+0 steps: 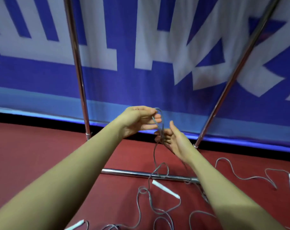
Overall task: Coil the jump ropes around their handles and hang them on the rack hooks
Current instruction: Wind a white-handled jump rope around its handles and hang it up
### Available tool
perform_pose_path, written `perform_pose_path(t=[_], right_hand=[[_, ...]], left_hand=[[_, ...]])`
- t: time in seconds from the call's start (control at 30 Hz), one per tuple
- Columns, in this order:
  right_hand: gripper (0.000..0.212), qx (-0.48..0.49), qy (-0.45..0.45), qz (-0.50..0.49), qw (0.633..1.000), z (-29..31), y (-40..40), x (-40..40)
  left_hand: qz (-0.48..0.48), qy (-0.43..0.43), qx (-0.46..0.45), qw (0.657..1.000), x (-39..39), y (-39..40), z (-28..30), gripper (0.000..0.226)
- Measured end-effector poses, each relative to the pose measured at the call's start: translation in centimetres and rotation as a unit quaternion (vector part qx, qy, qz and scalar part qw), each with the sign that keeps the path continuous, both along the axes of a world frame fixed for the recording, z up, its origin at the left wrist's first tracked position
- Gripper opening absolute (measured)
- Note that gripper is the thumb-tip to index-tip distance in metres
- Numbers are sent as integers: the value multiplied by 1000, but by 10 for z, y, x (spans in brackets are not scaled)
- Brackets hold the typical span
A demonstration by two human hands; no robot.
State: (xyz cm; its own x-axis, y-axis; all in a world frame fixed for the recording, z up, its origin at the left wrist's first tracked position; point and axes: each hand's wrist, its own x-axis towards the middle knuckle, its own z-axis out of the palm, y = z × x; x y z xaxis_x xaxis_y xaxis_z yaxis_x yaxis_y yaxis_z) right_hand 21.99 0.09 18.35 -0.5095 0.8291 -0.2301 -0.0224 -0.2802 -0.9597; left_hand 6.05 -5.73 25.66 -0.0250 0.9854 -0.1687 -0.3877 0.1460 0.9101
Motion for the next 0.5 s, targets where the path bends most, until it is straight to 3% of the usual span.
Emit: perform_pose_path(t=[0.1, 0.3, 0.4, 0.5], right_hand=[[65, 58, 14, 60, 996, 30, -11, -1], [69, 19, 38, 122, 992, 64, -24, 3], [65, -39, 102, 103, 989, 74, -27, 1], [52, -60, 199, 49, 977, 88, -27, -1]], left_hand=[[47, -86, 42, 994, 3, -6, 34, 13], [148, -256, 79, 952, 2, -13, 50, 15], [167, -313, 63, 933, 5, -13, 44, 23], [170, -304, 32, 937, 4, -13, 37, 33]])
